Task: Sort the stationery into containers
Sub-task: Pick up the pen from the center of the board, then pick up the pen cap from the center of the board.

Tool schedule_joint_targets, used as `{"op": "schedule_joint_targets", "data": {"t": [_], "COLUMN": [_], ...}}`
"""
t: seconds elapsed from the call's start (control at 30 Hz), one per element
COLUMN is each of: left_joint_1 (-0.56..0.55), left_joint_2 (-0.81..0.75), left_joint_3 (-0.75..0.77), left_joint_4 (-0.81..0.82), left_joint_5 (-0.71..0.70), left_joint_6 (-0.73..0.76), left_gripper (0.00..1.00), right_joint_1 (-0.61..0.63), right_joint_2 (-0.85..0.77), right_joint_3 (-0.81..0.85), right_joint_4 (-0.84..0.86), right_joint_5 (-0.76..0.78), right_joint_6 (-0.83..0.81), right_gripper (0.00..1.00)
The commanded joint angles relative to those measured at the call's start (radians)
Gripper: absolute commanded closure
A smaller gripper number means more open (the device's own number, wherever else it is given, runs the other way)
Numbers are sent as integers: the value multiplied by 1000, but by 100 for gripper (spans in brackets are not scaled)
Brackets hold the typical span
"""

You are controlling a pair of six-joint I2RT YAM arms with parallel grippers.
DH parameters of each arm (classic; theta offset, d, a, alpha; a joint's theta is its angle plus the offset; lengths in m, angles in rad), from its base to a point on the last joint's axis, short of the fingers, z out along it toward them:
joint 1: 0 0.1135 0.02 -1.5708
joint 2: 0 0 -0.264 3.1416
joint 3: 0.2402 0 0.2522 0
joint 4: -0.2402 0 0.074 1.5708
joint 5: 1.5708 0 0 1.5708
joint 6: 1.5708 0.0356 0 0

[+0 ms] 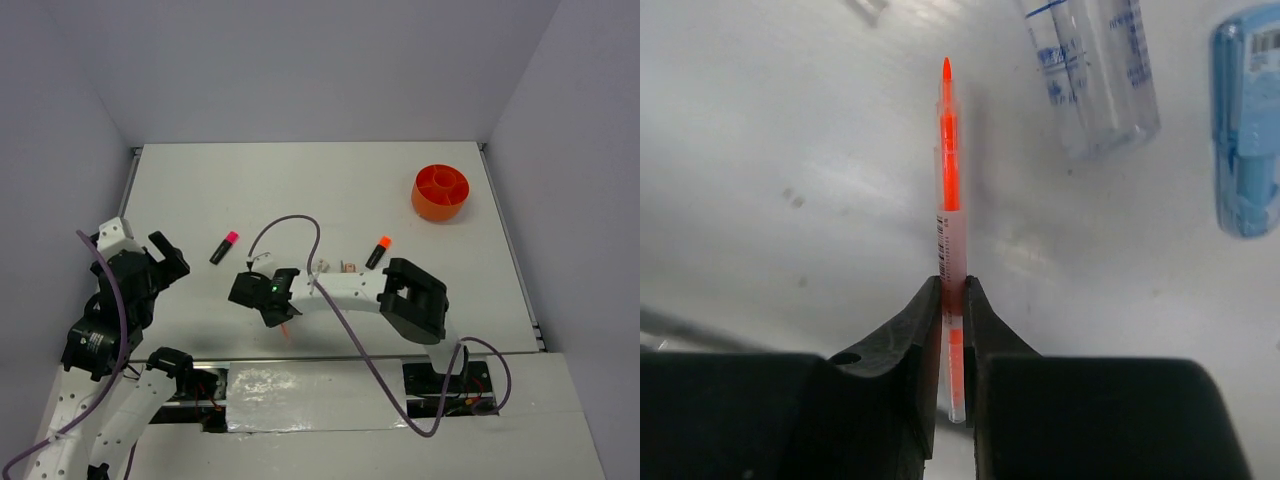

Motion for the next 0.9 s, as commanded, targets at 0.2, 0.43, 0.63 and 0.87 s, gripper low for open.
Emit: {"op": "schedule_joint_targets", "data": {"t": [0.2,0.43,0.63,0.87], "left_joint_1": [-2,-84,-228,-238], "left_joint_2": [146,310,523,770], "left_joint_3": [27,-187,-176,-106], "left_joint_4": [-40,95,102,73], "left_joint_5": [205,282,210,252], "left_joint_6": [-244,-587,-815,-888], "left_gripper": [1,1,1,4], "right_joint_1": [68,35,-25,-33], "right_joint_2": [-417,-628,-839,-824], "right_joint_3": [-54,-191,-313,-354], "right_joint_4": [-115,-249,-217,-234], "right_joint_5": [142,278,300,298], "right_joint_6": [8,32,18,21], "right_gripper": [100,100,100,100]}}
